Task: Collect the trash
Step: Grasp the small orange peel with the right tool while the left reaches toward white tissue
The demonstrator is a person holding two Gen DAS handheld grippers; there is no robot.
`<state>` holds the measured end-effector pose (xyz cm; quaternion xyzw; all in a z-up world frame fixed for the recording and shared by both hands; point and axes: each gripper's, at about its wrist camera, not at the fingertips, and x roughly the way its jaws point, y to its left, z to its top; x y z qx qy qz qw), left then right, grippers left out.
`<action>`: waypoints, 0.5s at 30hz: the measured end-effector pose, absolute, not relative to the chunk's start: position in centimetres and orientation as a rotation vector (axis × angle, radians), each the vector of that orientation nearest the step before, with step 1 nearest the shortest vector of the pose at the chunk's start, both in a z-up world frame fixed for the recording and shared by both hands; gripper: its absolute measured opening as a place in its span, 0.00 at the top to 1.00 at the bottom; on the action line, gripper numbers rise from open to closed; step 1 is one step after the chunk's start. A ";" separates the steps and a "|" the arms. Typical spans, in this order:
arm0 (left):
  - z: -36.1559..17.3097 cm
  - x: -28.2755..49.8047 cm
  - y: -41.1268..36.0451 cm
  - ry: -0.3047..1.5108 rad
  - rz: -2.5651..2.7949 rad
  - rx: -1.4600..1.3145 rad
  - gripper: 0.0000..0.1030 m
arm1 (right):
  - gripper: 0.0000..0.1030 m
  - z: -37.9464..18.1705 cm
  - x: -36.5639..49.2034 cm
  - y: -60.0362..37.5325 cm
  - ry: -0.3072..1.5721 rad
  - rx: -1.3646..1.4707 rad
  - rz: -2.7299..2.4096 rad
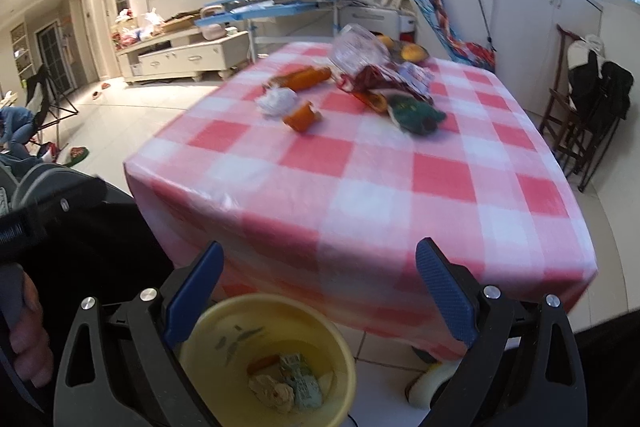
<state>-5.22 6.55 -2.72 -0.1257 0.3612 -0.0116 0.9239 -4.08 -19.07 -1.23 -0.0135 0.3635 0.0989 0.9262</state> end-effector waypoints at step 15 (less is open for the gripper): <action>-1.9 -4.4 6.7 0.722 0.024 -0.239 0.07 | 0.47 -1.3 9.3 -15.8 0.833 0.078 0.290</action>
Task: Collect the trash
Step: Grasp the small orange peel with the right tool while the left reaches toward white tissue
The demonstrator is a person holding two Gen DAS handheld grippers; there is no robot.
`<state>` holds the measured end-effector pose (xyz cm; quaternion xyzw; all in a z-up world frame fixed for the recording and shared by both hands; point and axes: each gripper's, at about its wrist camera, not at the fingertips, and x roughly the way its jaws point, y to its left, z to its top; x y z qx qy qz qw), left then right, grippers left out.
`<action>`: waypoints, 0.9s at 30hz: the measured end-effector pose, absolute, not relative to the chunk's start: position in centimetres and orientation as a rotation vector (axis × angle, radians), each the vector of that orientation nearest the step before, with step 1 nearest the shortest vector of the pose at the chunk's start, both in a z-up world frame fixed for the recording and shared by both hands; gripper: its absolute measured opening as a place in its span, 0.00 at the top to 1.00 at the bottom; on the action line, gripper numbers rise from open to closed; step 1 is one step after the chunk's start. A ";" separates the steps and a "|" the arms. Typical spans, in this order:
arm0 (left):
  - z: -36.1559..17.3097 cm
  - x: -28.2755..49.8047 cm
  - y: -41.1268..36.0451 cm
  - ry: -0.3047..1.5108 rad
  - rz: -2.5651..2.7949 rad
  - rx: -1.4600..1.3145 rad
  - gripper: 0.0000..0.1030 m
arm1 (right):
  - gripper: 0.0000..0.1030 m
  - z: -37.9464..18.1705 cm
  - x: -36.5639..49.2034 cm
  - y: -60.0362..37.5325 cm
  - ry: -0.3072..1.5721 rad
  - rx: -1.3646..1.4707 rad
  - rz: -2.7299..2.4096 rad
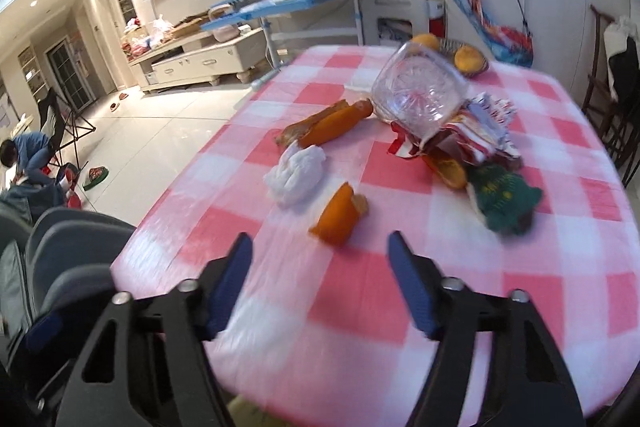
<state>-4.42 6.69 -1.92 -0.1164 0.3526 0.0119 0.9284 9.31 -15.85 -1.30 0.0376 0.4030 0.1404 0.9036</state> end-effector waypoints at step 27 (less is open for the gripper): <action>-3.7 18.1 -4.8 0.902 -0.131 0.023 0.68 | 0.86 -3.0 4.4 -25.3 0.926 0.327 0.374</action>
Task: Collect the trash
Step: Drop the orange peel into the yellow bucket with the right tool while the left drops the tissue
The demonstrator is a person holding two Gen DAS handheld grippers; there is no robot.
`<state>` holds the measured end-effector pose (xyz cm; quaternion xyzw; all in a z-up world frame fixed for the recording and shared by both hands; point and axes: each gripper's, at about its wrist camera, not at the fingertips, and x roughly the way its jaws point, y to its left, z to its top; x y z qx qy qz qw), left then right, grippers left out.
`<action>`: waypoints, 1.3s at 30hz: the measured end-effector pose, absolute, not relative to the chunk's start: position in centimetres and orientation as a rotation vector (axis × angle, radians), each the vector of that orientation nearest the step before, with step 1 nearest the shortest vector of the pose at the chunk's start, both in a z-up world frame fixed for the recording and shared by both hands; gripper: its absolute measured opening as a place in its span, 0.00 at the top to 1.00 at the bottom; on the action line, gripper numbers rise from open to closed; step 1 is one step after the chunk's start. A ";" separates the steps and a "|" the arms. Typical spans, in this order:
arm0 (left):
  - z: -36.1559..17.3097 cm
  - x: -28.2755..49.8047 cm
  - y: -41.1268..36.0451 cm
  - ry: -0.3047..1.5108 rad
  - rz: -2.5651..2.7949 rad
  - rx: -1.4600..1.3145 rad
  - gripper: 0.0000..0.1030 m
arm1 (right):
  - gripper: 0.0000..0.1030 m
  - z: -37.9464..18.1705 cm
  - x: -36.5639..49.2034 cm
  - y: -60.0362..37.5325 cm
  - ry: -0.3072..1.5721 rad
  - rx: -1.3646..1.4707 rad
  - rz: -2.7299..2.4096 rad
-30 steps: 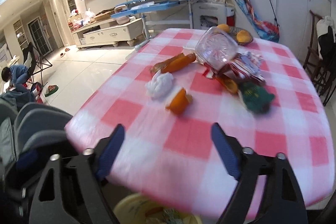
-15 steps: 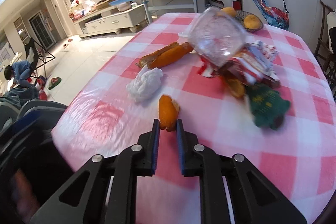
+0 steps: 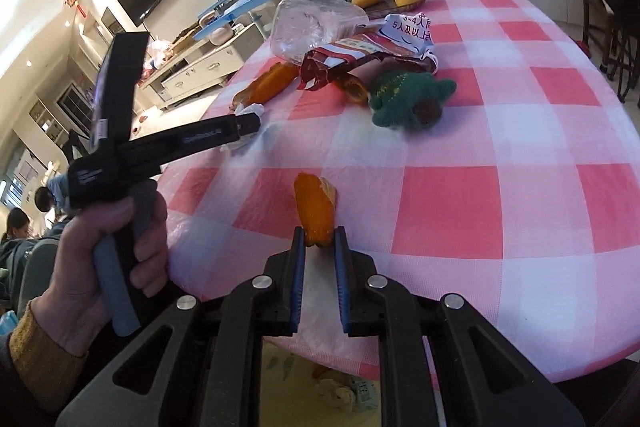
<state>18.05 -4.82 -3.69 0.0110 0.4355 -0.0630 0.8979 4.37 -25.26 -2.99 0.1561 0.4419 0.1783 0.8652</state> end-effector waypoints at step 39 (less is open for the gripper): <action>-5.4 -5.2 -1.4 0.989 -0.244 0.050 0.40 | 0.40 -2.7 -4.4 -23.1 0.907 0.371 0.366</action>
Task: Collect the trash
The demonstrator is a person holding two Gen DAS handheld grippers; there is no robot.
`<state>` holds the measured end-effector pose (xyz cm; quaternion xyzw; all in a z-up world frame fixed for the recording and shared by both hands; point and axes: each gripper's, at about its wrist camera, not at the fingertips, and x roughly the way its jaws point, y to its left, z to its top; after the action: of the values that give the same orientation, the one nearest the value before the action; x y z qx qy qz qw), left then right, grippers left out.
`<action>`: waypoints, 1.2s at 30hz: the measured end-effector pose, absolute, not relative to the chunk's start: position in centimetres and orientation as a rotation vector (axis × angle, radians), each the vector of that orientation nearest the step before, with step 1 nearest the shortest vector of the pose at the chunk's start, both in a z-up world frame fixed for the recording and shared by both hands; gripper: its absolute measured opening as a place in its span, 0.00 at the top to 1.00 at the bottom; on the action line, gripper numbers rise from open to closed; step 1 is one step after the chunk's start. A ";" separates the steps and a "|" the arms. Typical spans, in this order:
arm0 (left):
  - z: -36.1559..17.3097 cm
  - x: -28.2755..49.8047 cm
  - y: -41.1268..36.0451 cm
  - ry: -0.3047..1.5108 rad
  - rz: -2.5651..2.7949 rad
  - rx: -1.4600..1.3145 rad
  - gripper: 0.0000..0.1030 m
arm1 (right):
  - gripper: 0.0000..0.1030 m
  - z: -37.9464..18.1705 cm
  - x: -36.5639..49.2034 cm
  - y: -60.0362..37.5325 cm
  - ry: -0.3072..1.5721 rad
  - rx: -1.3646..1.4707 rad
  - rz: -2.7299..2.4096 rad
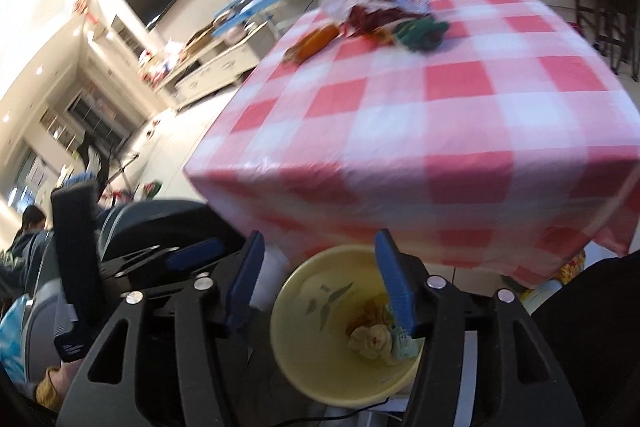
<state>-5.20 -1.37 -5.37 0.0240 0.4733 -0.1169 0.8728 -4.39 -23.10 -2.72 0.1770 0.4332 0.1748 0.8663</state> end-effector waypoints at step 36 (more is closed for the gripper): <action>-3.9 -4.3 1.3 0.844 -0.155 -0.074 0.16 | 0.27 -4.6 -5.1 -20.0 0.932 0.146 0.331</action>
<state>-4.25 1.28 -3.89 -0.0359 0.4089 -0.0751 0.9088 -5.11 -20.00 -4.59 0.0698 0.4469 0.1588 0.8776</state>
